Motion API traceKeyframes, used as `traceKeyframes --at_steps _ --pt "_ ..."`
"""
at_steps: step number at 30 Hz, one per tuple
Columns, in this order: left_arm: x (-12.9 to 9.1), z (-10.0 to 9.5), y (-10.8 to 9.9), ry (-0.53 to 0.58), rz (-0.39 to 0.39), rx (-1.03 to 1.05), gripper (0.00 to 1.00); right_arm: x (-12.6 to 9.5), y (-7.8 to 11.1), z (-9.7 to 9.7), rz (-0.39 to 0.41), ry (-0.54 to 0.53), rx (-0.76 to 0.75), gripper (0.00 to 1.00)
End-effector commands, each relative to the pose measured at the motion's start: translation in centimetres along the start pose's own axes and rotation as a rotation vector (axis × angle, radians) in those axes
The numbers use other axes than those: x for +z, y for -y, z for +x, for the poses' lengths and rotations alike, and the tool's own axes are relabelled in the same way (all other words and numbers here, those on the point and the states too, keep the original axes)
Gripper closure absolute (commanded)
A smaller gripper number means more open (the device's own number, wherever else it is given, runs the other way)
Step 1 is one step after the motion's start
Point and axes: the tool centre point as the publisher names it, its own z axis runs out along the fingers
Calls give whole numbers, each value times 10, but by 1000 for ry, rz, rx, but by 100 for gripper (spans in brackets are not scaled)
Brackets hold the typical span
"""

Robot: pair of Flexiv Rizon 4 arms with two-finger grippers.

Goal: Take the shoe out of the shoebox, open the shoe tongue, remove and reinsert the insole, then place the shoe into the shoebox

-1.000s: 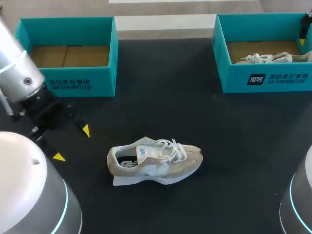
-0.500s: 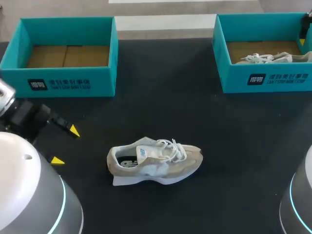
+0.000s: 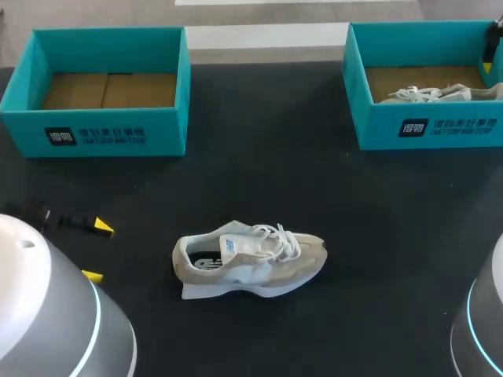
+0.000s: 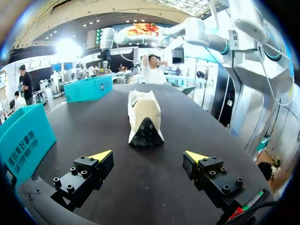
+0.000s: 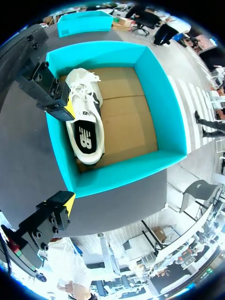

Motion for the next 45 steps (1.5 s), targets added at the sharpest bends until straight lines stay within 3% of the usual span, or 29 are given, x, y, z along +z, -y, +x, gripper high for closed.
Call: traceKeyframes --at_steps 1,23,27,34,36,45 --pt "4 6 -7 40 31 -17 0 0 1 0 -3 -1 1 0" --pt "4 6 -7 40 31 -17 0 0 1 0 -3 -1 1 0" --pt "26 12 -8 23 25 -2 0 0 1 0 -3 -1 1 0" --pt "64 10 -7 52 -50 -2 0 0 1 0 -3 -1 1 0" --pt "72 8 -7 53 -36 6 0 0 1 0 -3 -1 1 0" --pt "96 -3 -2 86 -33 20 0 0 1 0 -3 -1 1 0"
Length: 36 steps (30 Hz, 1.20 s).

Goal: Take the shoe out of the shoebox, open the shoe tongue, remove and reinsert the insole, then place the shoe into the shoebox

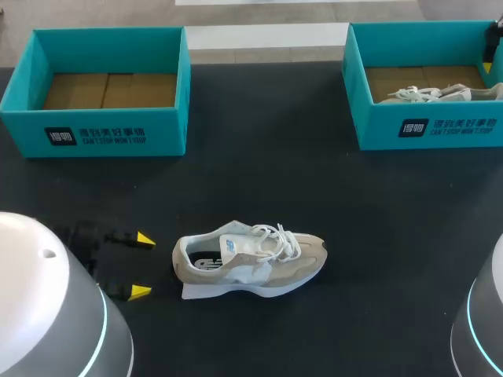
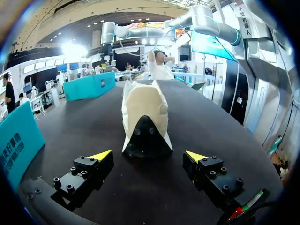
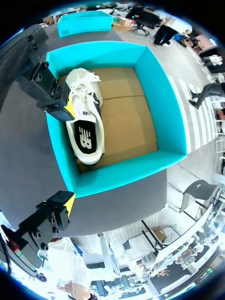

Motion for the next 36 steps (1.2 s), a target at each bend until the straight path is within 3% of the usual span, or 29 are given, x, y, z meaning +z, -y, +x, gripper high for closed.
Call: traceKeyframes --at_steps 1,11,36 --pt "15 -3 1 13 -1 4 0 0 1 0 -3 -1 1 0" --pt "43 -1 10 18 12 3 0 0 1 0 -3 -1 1 0" --pt "82 -8 30 6 25 100 0 0 1 0 -3 -1 1 0"
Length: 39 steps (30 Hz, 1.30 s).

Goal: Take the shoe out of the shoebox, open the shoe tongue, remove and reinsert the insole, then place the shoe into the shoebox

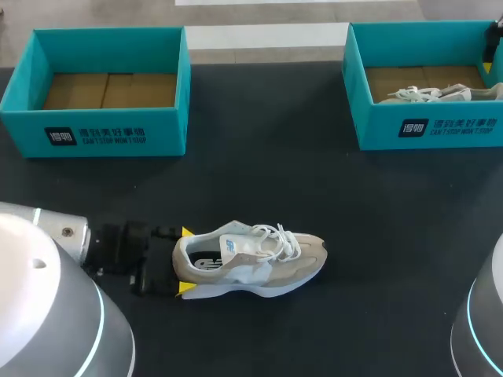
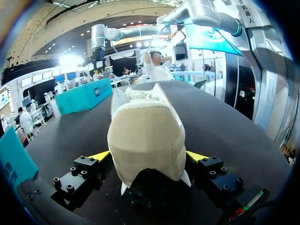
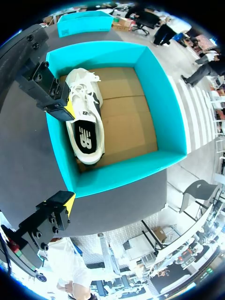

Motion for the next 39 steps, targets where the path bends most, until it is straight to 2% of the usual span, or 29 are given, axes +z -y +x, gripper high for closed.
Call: traceKeyframes --at_steps 1,5,6,7,9,10,39 --pt "12 -2 -4 -8 1 -1 0 0 1 0 -3 -1 1 0" --pt "16 -1 -5 -14 -1 -6 0 0 1 0 -3 -1 1 0" --pt "16 0 -5 -15 -1 -7 14 0 1 0 -3 -1 1 0" --pt "17 0 -5 -17 -2 -7 45 0 1 0 -3 -1 1 0" --pt "17 0 -5 -22 -3 -10 77 0 1 0 -3 -1 1 0" --pt "17 0 -5 -23 -3 -9 100 0 1 0 -3 -1 1 0" --pt "15 2 -2 -26 4 -13 100 0 1 0 -3 -1 1 0"
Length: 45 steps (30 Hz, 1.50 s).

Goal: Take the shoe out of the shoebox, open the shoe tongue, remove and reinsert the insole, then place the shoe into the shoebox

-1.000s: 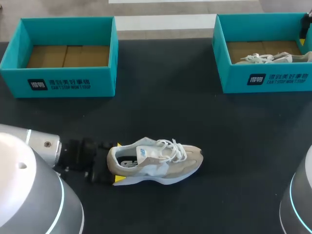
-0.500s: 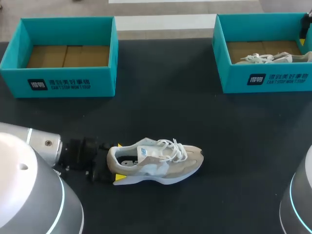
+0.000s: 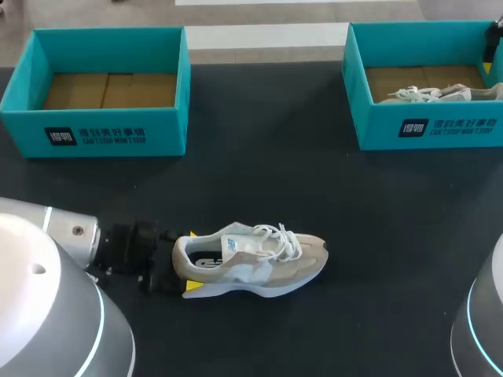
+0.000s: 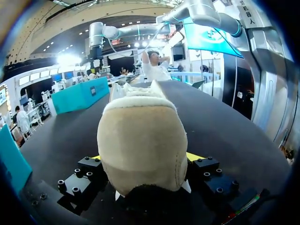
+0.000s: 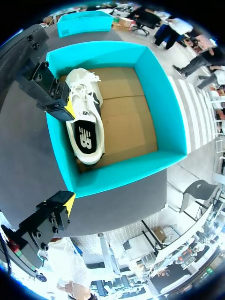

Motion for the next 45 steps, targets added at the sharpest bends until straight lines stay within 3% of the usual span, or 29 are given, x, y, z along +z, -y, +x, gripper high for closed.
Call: traceKeyframes --at_steps 1,8,16,19,24,45 --pt "3 0 -1 2 0 0 100 -2 8 1 13 8 4 0" --pt "3 0 -1 2 0 0 100 -25 56 27 36 3 14 0" --pt "3 0 -1 2 0 0 100 -38 116 77 43 29 34 0" --pt "3 0 -1 2 0 0 100 -40 148 104 59 32 51 0" --pt "3 0 -1 2 0 0 100 -43 191 133 56 16 140 0" --pt "3 0 -1 2 0 0 100 -43 191 133 56 16 140 0"
